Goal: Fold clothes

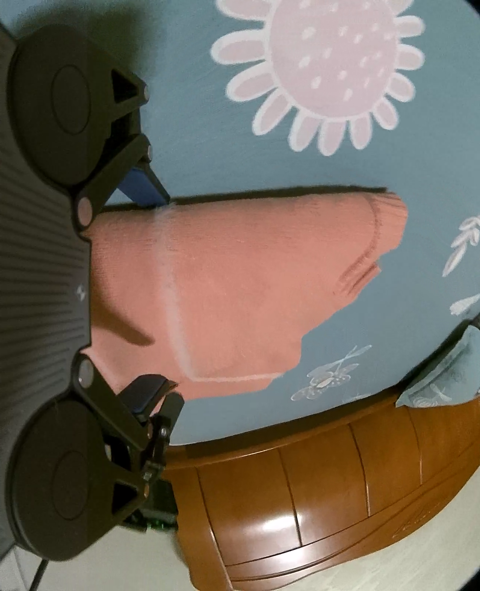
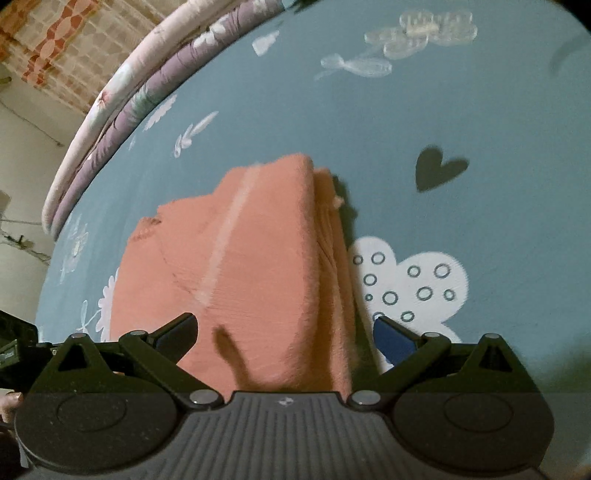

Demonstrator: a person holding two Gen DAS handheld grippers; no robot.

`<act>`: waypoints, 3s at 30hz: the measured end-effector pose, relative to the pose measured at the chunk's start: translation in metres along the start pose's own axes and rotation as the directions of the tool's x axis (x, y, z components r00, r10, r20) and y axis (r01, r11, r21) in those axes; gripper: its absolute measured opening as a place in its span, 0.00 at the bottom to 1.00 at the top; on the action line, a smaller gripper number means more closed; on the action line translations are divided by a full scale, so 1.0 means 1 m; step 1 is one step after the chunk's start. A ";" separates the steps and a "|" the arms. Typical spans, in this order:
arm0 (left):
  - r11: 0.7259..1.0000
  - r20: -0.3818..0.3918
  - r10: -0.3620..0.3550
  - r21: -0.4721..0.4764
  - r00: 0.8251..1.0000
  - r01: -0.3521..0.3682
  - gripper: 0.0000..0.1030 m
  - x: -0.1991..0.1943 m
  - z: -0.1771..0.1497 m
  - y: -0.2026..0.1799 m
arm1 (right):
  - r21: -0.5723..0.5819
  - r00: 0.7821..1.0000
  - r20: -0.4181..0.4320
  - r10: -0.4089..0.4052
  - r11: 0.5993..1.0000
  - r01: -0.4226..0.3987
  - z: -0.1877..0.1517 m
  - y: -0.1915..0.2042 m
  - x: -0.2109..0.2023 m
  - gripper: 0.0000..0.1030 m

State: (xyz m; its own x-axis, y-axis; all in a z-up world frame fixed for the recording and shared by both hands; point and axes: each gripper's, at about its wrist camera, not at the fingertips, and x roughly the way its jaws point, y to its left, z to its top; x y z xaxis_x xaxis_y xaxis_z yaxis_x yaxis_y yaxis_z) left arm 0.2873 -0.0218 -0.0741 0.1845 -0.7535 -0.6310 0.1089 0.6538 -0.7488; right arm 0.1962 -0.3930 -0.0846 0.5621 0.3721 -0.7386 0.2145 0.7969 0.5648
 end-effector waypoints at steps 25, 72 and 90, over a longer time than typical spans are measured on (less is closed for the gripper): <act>0.997 0.119 0.052 -0.064 0.991 -0.045 0.98 0.005 -0.022 -0.002 | 0.022 0.933 -0.067 0.353 0.936 -0.352 0.030 -0.038 0.014 1.00; 0.983 -0.055 -0.142 -0.126 0.988 0.135 0.98 0.027 0.003 -0.016 | -0.087 0.956 -0.042 0.290 0.952 -0.293 0.027 0.030 0.000 1.00; 0.995 -0.079 -0.029 -0.094 0.996 0.022 0.98 0.049 -0.001 -0.021 | -0.025 0.923 -0.144 0.357 0.931 -0.364 0.029 -0.009 0.027 1.00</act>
State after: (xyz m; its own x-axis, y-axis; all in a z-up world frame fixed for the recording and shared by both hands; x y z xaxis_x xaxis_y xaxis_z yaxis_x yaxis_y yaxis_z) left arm 0.2932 -0.0724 -0.0895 0.1037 -0.7755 -0.6227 0.0210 0.6277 -0.7782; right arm 0.2328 -0.4040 -0.0992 0.4807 0.6965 -0.5327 -0.0246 0.6180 0.7858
